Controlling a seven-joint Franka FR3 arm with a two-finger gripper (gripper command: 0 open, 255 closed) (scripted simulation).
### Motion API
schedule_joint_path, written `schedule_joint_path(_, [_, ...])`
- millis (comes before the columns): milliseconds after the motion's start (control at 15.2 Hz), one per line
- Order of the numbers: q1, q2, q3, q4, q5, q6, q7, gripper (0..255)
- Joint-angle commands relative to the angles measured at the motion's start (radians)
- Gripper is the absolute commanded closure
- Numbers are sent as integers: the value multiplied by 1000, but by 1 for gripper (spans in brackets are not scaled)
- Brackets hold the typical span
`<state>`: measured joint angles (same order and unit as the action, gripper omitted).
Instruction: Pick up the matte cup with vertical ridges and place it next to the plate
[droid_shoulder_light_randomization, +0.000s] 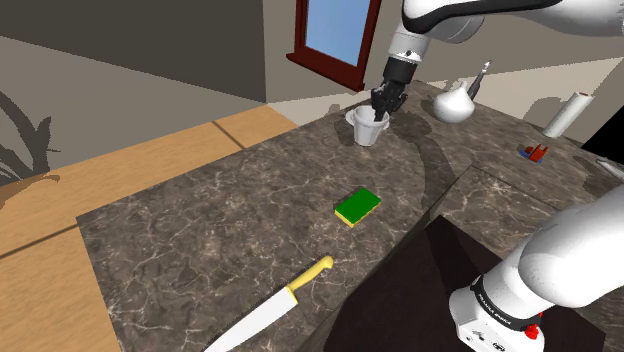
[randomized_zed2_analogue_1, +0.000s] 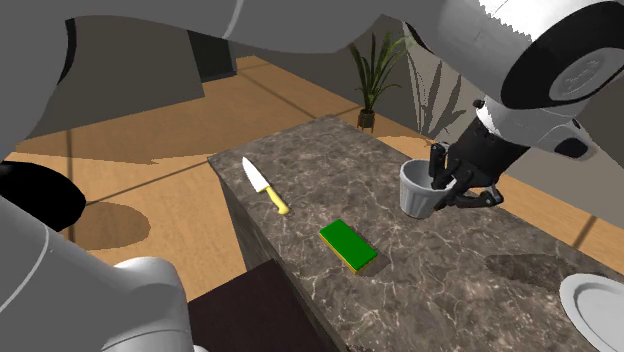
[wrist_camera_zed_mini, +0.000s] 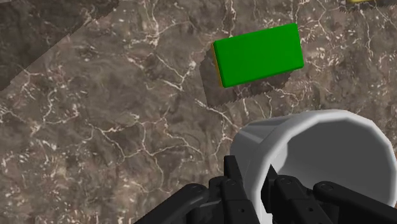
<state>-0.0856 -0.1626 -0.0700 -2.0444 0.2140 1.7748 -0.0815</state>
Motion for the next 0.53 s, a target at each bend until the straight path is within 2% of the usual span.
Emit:
schedule_joint_path(0, [-20, 24, -27, 32, -8, -17, -44, 255])
schedule_joint_path(462, [-94, 137, -118, 169, -23, -74, -199, 255])
